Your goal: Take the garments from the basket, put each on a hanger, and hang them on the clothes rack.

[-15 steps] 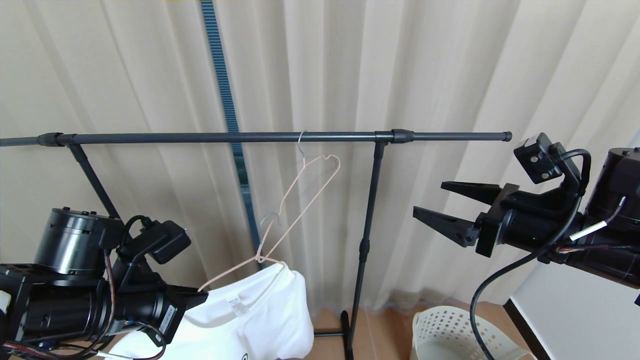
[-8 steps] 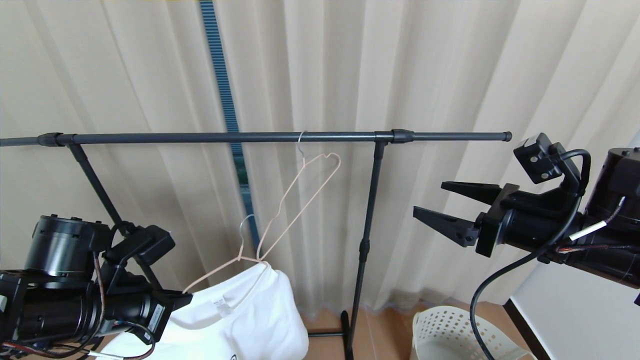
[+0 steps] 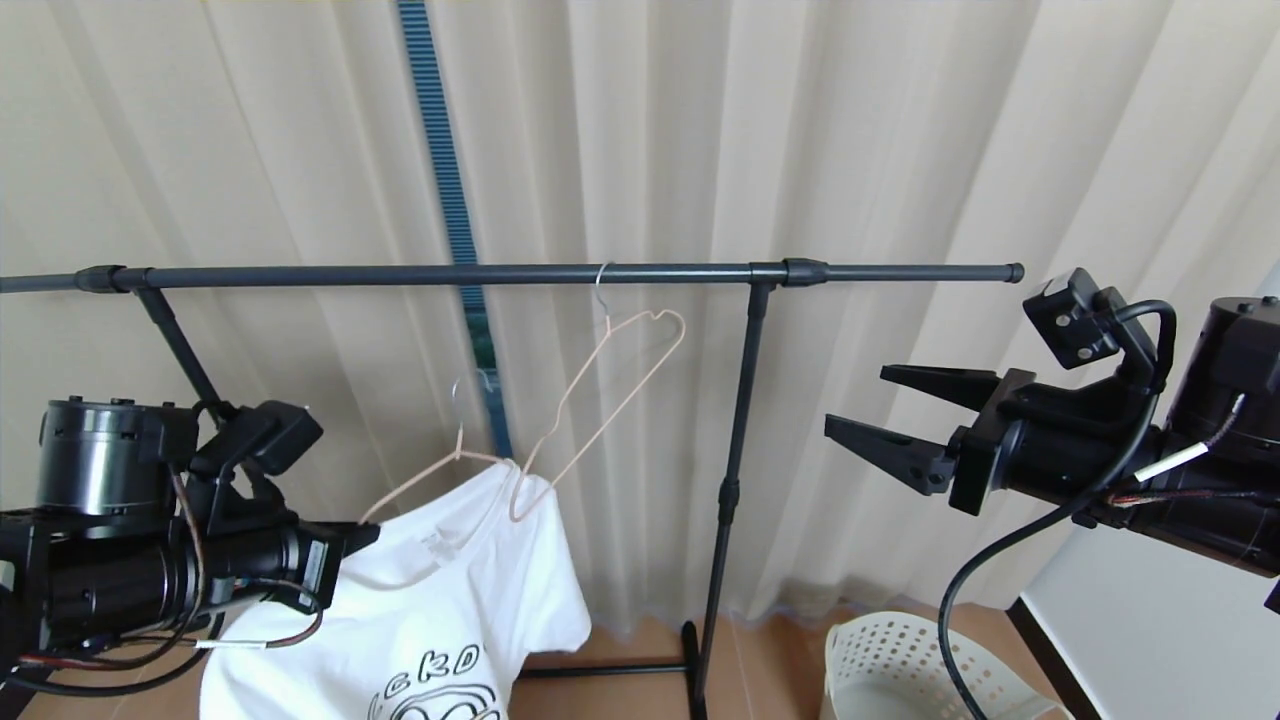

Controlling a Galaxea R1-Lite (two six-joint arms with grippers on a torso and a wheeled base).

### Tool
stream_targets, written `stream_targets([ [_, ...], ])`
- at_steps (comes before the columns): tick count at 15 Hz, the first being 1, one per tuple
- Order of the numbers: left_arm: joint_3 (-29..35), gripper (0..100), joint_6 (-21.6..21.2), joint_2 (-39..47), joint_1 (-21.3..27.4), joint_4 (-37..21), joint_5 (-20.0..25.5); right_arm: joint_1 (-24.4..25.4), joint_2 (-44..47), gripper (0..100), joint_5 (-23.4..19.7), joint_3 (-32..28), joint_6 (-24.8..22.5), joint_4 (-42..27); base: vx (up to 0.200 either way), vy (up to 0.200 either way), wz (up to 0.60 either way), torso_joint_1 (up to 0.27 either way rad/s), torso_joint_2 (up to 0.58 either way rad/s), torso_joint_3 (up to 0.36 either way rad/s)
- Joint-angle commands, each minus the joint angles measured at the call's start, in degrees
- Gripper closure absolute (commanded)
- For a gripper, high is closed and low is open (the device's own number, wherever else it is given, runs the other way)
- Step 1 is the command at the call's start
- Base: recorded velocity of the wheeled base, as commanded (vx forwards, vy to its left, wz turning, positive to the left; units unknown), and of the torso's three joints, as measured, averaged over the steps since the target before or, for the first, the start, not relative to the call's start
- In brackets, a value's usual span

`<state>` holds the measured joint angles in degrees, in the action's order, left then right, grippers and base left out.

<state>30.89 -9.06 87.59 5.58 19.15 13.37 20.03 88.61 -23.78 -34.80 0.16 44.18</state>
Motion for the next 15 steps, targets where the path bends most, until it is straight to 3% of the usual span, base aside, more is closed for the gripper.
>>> stream_targets([
  [1,4.1,100,2.1,2.1,0.7,0.5,0.0,0.0,0.1,0,0.0,0.0,0.0,0.0,0.000,0.000,0.00,0.000,0.00,0.000],
  [10,16.7,100,9.0,5.3,1.4,0.7,0.1,-0.1,0.0,0,0.0,-0.2,0.0,0.1,0.000,0.000,0.00,0.000,0.00,0.000],
  [15,20.9,100,9.2,9.6,1.4,3.0,0.1,-0.2,-0.2,0,0.1,-0.2,0.0,0.1,0.000,0.000,0.00,0.000,0.00,0.000],
])
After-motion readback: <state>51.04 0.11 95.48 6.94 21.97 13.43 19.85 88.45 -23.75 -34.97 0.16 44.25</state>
